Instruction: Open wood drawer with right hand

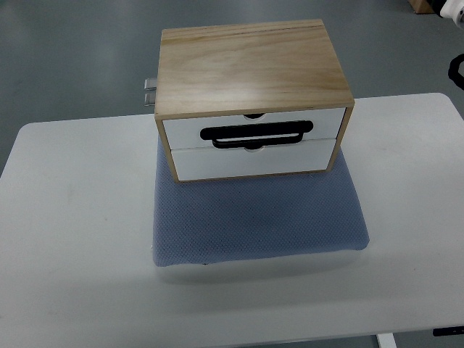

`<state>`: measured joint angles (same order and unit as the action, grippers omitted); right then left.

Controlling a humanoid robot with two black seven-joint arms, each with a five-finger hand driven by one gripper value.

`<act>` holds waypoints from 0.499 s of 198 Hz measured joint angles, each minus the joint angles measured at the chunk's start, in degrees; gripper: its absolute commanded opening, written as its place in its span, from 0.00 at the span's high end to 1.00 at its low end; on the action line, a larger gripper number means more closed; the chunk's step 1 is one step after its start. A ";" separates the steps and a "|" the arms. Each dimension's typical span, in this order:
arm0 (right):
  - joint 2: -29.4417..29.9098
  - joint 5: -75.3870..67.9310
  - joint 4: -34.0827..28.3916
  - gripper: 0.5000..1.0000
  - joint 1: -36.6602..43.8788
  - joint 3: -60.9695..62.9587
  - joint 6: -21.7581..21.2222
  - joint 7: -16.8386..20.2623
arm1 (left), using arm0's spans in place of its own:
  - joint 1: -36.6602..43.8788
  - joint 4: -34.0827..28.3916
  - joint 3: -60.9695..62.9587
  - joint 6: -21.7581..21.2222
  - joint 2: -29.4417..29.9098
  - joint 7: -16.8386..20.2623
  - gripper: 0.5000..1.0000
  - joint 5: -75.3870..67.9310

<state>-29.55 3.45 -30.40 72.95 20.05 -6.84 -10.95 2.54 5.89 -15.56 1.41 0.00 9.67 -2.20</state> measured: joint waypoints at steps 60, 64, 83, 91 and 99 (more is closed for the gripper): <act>-6.83 10.79 -14.45 0.11 16.26 -22.57 -1.57 0.46 | -0.01 0.00 0.00 0.00 0.00 0.00 0.00 0.00; -6.89 12.08 -15.02 0.11 17.32 -23.43 -2.12 0.67 | -0.01 0.00 0.00 0.00 0.00 0.01 0.00 0.00; -6.99 18.01 -17.43 0.11 22.50 -27.12 -6.57 2.11 | -0.01 0.00 0.00 0.00 0.00 0.00 0.00 0.00; -6.99 19.92 -18.04 0.11 24.48 -28.44 -8.89 2.52 | 0.01 0.00 0.00 0.00 0.00 0.00 0.00 0.00; -6.91 21.67 -18.45 0.11 26.53 -29.79 -11.35 2.75 | 0.02 0.00 0.00 0.00 0.00 0.00 0.00 0.00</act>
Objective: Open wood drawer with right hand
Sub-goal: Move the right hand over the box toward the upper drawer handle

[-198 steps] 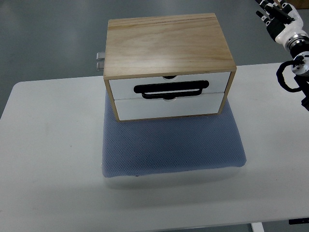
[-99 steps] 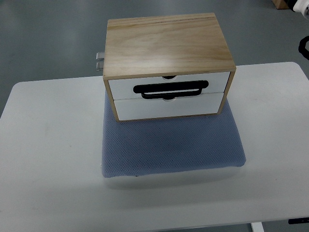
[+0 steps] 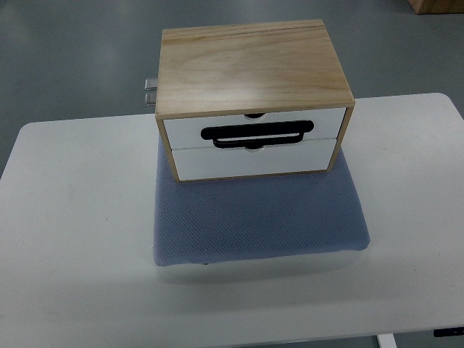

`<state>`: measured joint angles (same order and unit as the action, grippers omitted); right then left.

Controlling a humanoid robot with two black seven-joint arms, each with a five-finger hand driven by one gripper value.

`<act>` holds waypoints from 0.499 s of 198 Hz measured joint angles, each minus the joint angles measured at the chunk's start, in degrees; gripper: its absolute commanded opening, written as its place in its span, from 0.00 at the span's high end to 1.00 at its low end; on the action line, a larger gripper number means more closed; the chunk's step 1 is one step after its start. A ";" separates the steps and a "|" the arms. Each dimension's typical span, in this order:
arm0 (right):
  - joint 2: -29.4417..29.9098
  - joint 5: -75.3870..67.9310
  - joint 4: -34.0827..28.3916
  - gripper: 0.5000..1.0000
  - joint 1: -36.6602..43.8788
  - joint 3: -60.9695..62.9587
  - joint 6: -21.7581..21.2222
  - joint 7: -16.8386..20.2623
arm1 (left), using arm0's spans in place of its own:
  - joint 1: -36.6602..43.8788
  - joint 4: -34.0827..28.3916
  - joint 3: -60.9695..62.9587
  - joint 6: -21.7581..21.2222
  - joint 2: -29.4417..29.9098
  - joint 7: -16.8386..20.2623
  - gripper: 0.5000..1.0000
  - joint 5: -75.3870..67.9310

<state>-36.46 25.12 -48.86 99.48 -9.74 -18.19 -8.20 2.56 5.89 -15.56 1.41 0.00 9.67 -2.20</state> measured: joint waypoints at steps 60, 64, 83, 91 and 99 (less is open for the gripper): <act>3.86 9.52 -8.63 0.11 13.25 -12.04 -14.24 0.19 | -0.01 0.00 0.00 0.00 0.00 0.00 0.00 0.00; 4.17 9.94 -9.74 0.11 13.94 -12.68 -14.74 0.19 | -0.01 0.00 0.00 0.00 0.00 0.00 0.00 0.00; 5.20 12.01 -15.41 0.11 16.92 -15.26 -16.18 0.20 | -0.01 0.00 0.00 0.00 0.00 0.00 0.00 0.00; 5.60 12.49 -17.34 0.11 17.99 -15.80 -16.41 0.20 | 0.00 0.00 0.00 0.00 0.00 0.00 0.00 0.00; 6.20 12.79 -19.22 0.11 19.08 -16.18 -16.58 0.20 | -0.02 0.00 0.00 0.00 0.00 0.00 0.00 0.00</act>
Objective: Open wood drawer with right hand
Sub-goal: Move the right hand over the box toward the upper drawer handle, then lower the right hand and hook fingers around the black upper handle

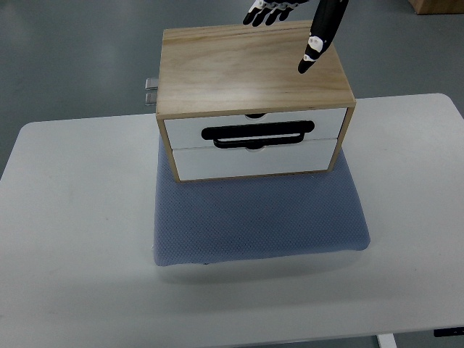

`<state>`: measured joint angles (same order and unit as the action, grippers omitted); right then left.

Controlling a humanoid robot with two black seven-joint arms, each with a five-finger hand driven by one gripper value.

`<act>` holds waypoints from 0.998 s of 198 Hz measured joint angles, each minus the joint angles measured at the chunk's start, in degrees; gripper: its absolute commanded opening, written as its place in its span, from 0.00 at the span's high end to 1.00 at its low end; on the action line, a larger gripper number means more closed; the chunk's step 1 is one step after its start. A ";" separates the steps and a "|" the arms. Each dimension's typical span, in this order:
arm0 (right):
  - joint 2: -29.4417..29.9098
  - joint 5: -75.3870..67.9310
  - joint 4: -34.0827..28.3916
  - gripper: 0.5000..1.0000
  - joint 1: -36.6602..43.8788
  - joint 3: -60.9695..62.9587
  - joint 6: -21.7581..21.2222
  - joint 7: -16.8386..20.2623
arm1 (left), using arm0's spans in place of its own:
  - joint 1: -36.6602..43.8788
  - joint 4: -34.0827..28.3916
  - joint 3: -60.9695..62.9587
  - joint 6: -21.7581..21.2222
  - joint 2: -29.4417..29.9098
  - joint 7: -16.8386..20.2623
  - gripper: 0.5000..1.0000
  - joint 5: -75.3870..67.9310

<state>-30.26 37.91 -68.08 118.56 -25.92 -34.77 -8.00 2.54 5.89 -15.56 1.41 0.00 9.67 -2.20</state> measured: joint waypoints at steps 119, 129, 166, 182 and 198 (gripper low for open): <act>5.99 -4.32 -8.45 0.11 0.67 -0.96 0.58 2.48 | 0.02 0.00 0.00 0.00 0.00 0.00 0.00 0.00; 6.02 -6.35 -8.45 0.11 0.21 -1.03 1.04 4.38 | 0.01 0.00 0.00 0.00 0.00 0.00 0.00 0.00; 6.08 -12.10 -8.41 0.11 -1.31 -1.33 4.29 10.49 | 0.01 0.00 0.00 0.00 0.00 0.00 0.00 0.00; 6.09 -14.04 -8.41 0.11 -2.00 -1.47 5.49 13.45 | 0.02 0.00 0.00 0.00 0.00 0.00 0.00 0.00; 6.08 -16.11 -9.15 0.11 -2.72 -1.49 6.46 16.30 | 0.01 0.00 0.00 0.00 0.00 0.00 0.00 0.00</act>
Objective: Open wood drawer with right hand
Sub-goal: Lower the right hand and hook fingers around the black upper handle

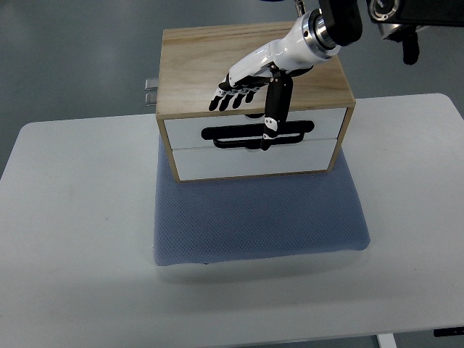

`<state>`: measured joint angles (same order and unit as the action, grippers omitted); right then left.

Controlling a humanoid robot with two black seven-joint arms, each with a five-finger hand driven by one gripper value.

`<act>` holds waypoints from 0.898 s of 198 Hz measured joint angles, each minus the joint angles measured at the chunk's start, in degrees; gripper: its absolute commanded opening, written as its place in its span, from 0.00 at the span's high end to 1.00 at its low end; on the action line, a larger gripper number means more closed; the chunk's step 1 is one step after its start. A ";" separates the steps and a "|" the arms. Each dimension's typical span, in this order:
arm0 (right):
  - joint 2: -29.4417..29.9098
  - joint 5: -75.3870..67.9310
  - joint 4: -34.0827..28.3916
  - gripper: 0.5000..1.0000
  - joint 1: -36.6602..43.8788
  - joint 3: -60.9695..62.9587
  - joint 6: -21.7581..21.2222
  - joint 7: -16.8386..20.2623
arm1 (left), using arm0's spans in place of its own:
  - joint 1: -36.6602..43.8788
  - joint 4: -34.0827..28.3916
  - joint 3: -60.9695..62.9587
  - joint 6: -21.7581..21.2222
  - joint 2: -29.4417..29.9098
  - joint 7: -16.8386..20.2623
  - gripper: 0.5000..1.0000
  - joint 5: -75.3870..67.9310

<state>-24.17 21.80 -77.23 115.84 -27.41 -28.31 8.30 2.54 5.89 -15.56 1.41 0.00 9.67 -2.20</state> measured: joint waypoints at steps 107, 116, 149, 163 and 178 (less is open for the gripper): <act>-0.29 -2.92 -3.33 0.11 -3.29 0.10 4.08 3.48 | 0.01 0.00 0.00 0.00 0.00 0.00 0.00 0.00; -0.29 -2.95 -3.30 0.11 -3.68 0.13 4.69 3.80 | 0.01 0.00 0.00 0.00 0.00 0.00 0.00 0.00; -0.73 -2.99 -3.23 0.11 -4.97 0.16 6.38 4.15 | 0.00 0.00 0.00 0.00 0.00 0.00 0.00 0.00; -0.87 -2.99 -3.20 0.11 -5.52 0.01 7.11 4.17 | 0.01 0.00 0.00 0.00 0.00 0.00 0.00 0.00; -0.94 -2.96 -3.20 0.11 -6.00 -0.07 7.44 4.18 | 0.00 0.00 0.00 0.00 0.00 0.00 0.00 0.00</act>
<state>-25.11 18.84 -80.43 109.83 -27.48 -20.87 12.48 2.55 5.89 -15.56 1.41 0.00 9.67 -2.19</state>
